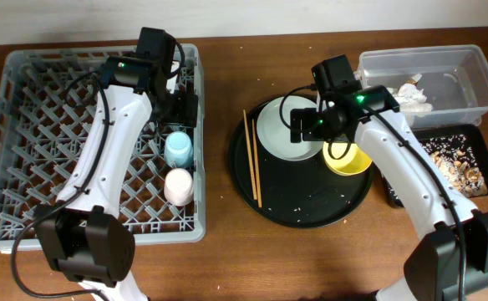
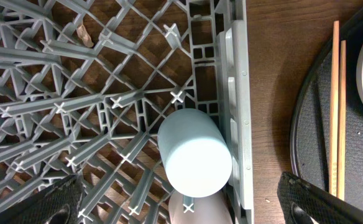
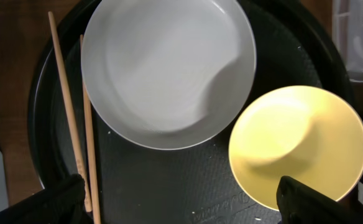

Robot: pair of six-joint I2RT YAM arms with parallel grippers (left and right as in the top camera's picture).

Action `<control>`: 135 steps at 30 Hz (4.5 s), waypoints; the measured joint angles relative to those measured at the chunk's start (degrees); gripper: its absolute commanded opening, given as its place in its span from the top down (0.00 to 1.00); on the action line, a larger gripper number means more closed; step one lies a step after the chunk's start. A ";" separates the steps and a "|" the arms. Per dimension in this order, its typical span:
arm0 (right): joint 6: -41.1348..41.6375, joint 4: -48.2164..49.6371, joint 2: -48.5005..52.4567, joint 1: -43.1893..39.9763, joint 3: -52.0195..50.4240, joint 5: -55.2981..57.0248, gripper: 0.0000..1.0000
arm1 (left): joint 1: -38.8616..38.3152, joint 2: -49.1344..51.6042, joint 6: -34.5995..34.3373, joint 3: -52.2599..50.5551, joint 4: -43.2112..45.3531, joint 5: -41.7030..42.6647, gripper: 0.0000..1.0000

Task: Sort waste into correct bins and load items into the dishwasher rack

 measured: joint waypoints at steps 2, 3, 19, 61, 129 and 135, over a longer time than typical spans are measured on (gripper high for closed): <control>0.07 -0.02 0.31 0.00 0.00 -1.42 0.01 | 0.00 0.00 0.00 0.00 0.00 0.00 0.01; 0.17 -0.09 0.31 0.00 0.00 -2.56 0.01 | 0.00 0.00 0.00 0.00 0.00 0.00 0.01; 0.15 -2.62 0.37 0.00 0.00 -5.57 0.01 | 0.00 0.00 0.00 0.00 0.00 0.02 0.01; -4.48 3.41 0.37 0.00 1.31 -1.03 0.03 | 0.00 0.00 0.00 0.00 0.00 0.02 0.01; 0.02 -21.49 -3.26 -35.56 17.31 -3.56 0.02 | -10.82 17.18 11.74 8.37 20.15 -69.90 1.00; 0.00 -21.49 -3.26 -35.56 17.31 -3.56 0.02 | -11.45 17.18 9.16 7.17 20.28 -68.72 1.00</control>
